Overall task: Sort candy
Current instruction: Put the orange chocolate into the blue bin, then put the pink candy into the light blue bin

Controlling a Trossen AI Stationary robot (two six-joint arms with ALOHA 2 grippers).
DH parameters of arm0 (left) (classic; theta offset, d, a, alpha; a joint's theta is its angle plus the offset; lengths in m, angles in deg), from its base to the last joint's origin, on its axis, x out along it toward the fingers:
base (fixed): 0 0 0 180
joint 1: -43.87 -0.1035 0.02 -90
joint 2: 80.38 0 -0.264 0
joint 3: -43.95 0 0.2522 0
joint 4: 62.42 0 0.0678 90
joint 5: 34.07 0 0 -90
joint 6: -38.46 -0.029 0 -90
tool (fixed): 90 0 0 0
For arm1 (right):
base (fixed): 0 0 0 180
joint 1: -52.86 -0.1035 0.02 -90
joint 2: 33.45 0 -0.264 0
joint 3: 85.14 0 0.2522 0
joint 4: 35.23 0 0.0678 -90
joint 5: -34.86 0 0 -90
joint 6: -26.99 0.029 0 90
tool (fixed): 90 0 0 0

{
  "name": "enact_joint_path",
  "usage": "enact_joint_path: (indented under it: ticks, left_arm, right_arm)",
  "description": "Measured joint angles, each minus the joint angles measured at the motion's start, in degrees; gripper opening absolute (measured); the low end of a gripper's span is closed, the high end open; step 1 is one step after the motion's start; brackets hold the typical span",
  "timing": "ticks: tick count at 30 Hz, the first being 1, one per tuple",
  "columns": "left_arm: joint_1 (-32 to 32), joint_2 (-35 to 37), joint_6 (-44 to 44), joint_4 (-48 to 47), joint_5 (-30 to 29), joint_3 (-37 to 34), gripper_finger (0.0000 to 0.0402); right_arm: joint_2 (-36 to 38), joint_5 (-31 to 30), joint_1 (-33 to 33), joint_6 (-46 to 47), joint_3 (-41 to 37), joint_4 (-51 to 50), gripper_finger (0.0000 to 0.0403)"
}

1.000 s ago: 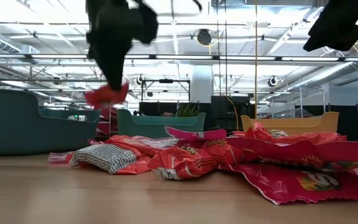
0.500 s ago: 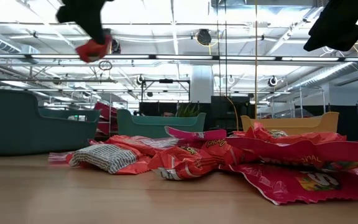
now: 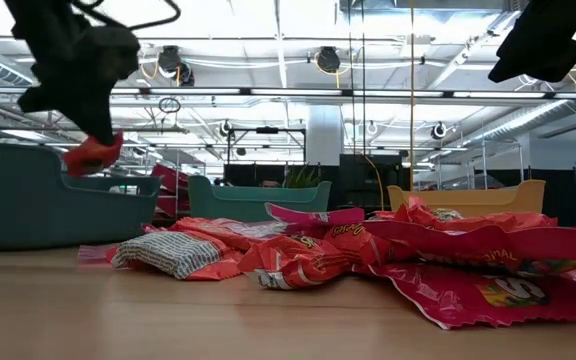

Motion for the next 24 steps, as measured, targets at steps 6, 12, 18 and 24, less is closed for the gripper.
enact_joint_path:
  ticks: [6,12,18,24]
  left_arm:
    - [-0.02,0.0,-0.23,0.23,2.4,-0.53,0.0044]
    - [-0.07,0.08,-0.28,0.21,2.4,-0.53,0.0076]
    - [-0.07,0.08,-3.61,0.03,2.4,-0.53,0.0097]
    - [-0.07,0.08,-3.77,0.06,2.55,-0.53,0.0098]
  right_arm:
    - [0.0,0.0,-0.01,-0.02,0.0,-0.01,0.0141]
    - [0.0,-0.02,-0.01,-0.02,0.0,0.01,0.0141]
    - [0.0,0.0,-0.01,-0.02,0.0,0.01,0.0141]
    - [0.0,-0.02,-0.01,-0.02,0.0,0.01,0.0141]
